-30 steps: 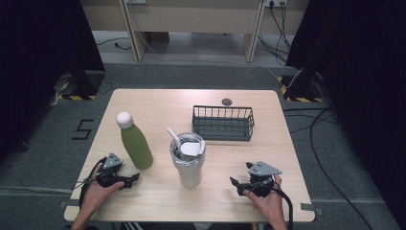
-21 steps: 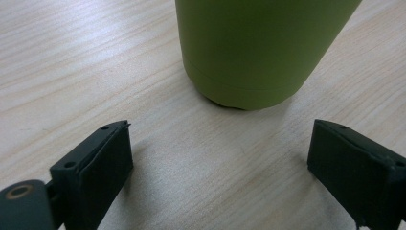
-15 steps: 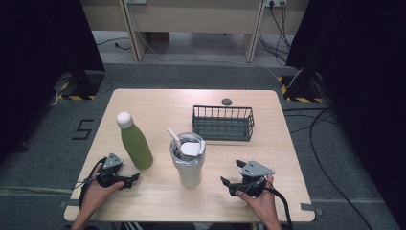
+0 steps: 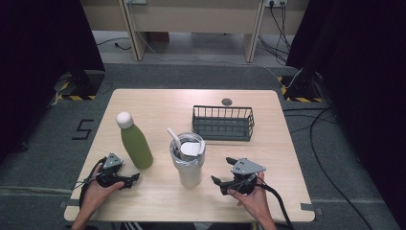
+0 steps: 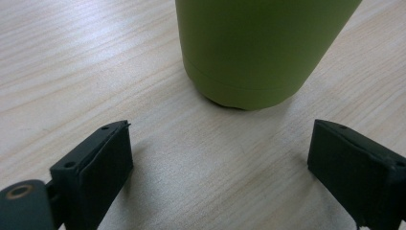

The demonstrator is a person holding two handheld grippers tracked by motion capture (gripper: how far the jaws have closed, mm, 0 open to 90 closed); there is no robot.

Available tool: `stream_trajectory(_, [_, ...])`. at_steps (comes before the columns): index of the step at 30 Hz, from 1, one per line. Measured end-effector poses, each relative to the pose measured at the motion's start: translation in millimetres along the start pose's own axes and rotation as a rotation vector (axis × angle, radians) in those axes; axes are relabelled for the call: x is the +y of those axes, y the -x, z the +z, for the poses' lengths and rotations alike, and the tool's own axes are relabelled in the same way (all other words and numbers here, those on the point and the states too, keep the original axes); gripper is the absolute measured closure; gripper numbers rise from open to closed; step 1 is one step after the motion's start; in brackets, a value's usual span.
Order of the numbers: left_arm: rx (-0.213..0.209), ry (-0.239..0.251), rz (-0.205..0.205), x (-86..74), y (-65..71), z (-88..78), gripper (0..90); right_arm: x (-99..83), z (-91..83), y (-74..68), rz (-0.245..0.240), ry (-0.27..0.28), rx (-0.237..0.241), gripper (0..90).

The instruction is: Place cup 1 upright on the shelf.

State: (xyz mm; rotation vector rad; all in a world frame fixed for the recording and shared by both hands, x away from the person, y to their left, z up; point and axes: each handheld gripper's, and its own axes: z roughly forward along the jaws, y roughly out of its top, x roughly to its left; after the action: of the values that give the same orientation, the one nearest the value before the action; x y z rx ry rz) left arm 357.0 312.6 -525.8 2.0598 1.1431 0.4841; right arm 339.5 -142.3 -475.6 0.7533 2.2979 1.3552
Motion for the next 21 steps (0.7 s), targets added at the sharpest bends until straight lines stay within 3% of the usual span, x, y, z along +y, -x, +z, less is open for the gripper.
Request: stream_trajectory(21, [0.000, 0.000, 0.000, 0.0, 0.0, 0.0, 7.4, 7.2, 20.2, -13.3, -0.035, 0.027, 0.064, 15.3])
